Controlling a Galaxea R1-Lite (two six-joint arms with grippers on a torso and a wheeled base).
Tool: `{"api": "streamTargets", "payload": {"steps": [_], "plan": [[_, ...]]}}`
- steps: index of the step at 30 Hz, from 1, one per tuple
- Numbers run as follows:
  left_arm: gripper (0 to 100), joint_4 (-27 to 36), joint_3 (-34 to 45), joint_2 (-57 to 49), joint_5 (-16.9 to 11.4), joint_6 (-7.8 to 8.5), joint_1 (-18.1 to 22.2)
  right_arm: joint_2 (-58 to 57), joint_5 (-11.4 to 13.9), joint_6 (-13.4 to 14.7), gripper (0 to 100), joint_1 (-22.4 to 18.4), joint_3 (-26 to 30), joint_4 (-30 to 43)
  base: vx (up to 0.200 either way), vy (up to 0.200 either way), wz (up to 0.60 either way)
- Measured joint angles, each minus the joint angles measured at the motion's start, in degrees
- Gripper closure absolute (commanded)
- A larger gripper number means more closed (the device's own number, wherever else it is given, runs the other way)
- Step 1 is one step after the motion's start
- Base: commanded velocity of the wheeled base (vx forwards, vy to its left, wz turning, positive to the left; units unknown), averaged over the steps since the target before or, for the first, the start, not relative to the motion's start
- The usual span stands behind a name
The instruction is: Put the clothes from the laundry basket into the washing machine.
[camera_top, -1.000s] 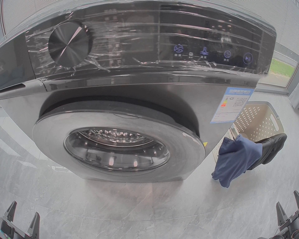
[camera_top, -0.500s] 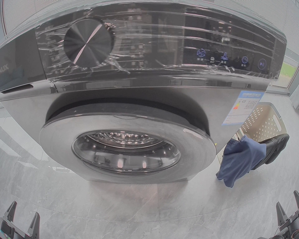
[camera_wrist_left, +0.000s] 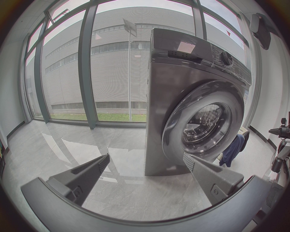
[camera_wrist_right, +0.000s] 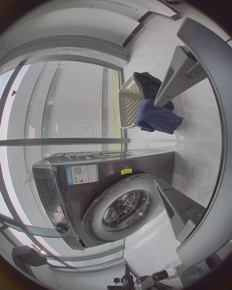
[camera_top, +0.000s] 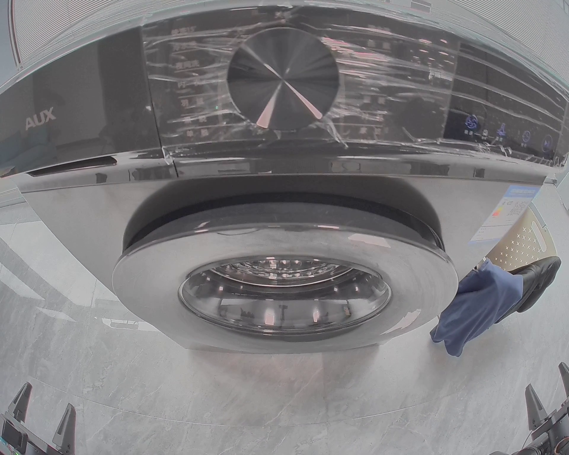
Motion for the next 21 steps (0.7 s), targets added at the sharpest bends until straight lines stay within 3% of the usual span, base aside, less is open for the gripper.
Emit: {"api": "streamTargets", "payload": {"steps": [21], "plan": [[0, 0.0, 0.0, 0.0, 0.0, 0.02, 0.0, 0.0, 0.0, 0.0, 0, 0.0, 0.0, 0.0, 0.0, 0.0, 0.0]]}}
